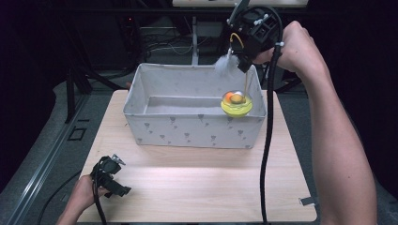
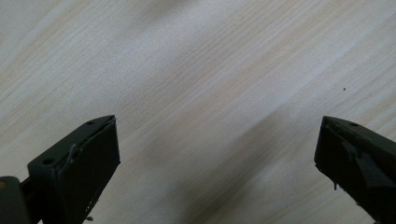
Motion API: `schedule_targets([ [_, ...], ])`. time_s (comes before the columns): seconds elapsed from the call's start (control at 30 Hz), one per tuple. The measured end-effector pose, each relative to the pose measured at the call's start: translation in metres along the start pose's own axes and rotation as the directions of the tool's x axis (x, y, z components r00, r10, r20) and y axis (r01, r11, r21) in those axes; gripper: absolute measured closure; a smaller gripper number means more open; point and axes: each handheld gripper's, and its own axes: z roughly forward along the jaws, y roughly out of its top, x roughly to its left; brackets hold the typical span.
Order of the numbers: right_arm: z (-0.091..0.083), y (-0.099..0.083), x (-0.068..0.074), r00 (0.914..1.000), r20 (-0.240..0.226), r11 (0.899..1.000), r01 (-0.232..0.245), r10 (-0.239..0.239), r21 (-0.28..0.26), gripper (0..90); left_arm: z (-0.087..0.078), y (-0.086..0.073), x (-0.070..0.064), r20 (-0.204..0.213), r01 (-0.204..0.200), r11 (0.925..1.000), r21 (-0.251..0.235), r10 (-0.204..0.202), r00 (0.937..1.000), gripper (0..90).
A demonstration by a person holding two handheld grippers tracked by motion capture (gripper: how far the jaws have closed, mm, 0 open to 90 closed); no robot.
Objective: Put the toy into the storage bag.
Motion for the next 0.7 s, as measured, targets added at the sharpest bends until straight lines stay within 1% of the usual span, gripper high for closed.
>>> schedule_targets([
  [0.17,0.000,0.005,-0.005,0.9998,0.003,1.000,-0.020,0.020,-0.022,88.4,0.000,0.000,0.000,0.003,-0.001,1.0000,-0.002,0.001,1.0000,0.2],
  [0.2,-0.001,0.007,-0.007,0.9998,0.011,1.000,-0.018,0.018,-0.019,88.4,0.000,0.000,0.000,0.002,-0.001,1.0000,-0.002,0.001,1.0000,0.2],
  [0.3,0.001,0.011,-0.012,0.9992,0.015,0.999,-0.036,0.036,-0.019,88.4,-0.001,0.000,0.000,0.003,0.002,1.0000,-0.006,-0.002,1.0000,0.2],
  [0.33,0.001,0.013,-0.013,0.9992,0.017,0.999,-0.035,0.036,-0.009,88.4,-0.001,0.000,0.000,0.004,0.001,1.0000,-0.006,-0.001,1.0000,0.2],
  [0.37,0.002,0.014,-0.015,0.9991,0.013,0.999,-0.041,0.041,-0.010,88.4,-0.001,0.000,0.000,0.003,0.001,1.0000,-0.005,-0.001,1.0000,0.2],
  [0.4,0.003,0.016,-0.017,0.9985,0.018,0.999,-0.051,0.051,-0.014,88.4,-0.001,0.000,0.000,0.003,0.001,1.0000,-0.005,-0.001,1.0000,0.2],
  [0.53,0.006,0.017,-0.020,0.9983,0.013,0.998,-0.057,0.057,-0.018,88.4,-0.001,-0.001,0.000,0.002,-0.001,1.0000,-0.006,0.001,1.0000,0.2],
  [0.7,0.013,0.018,-0.027,0.9974,0.022,0.997,-0.068,0.069,-0.028,88.4,-0.001,0.000,0.001,0.007,-0.001,1.0000,-0.006,0.001,1.0000,0.2],
])
